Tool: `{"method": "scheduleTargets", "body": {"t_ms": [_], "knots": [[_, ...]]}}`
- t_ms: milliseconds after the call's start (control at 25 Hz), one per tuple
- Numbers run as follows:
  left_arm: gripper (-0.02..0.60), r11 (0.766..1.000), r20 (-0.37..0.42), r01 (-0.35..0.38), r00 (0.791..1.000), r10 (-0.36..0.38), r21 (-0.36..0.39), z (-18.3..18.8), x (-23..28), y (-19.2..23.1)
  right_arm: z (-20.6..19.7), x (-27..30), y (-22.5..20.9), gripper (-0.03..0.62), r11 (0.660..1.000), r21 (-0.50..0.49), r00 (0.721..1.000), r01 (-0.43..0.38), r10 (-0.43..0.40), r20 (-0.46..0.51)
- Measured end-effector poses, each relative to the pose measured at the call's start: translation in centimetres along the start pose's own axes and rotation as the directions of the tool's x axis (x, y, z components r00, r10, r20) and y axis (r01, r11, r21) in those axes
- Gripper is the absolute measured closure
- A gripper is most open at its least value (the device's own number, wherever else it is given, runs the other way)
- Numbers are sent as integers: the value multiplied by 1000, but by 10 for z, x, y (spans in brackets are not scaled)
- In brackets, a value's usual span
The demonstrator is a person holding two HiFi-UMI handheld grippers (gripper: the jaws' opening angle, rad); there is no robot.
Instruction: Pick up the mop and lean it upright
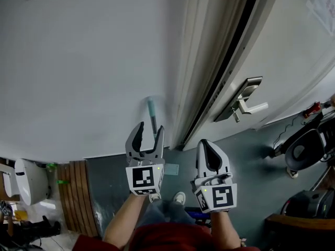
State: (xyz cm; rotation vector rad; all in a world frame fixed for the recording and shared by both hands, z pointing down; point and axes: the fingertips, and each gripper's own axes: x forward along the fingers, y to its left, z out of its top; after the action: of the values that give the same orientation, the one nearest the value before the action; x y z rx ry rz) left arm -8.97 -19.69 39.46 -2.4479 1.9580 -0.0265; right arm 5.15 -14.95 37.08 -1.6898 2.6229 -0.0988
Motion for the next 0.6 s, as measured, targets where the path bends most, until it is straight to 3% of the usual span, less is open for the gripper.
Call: {"method": "scheduleTargets", "body": {"t_ms": [440, 600], "knots": [[341, 999, 35, 11, 999, -9, -38, 49, -58, -3, 10, -5, 4, 577, 1000, -1, 1000, -10, 10, 20], [350, 1000, 42, 8, 999, -7, -16, 59, -72, -1, 13, -8, 6, 577, 1000, -4, 1000, -16, 16, 22]]}}
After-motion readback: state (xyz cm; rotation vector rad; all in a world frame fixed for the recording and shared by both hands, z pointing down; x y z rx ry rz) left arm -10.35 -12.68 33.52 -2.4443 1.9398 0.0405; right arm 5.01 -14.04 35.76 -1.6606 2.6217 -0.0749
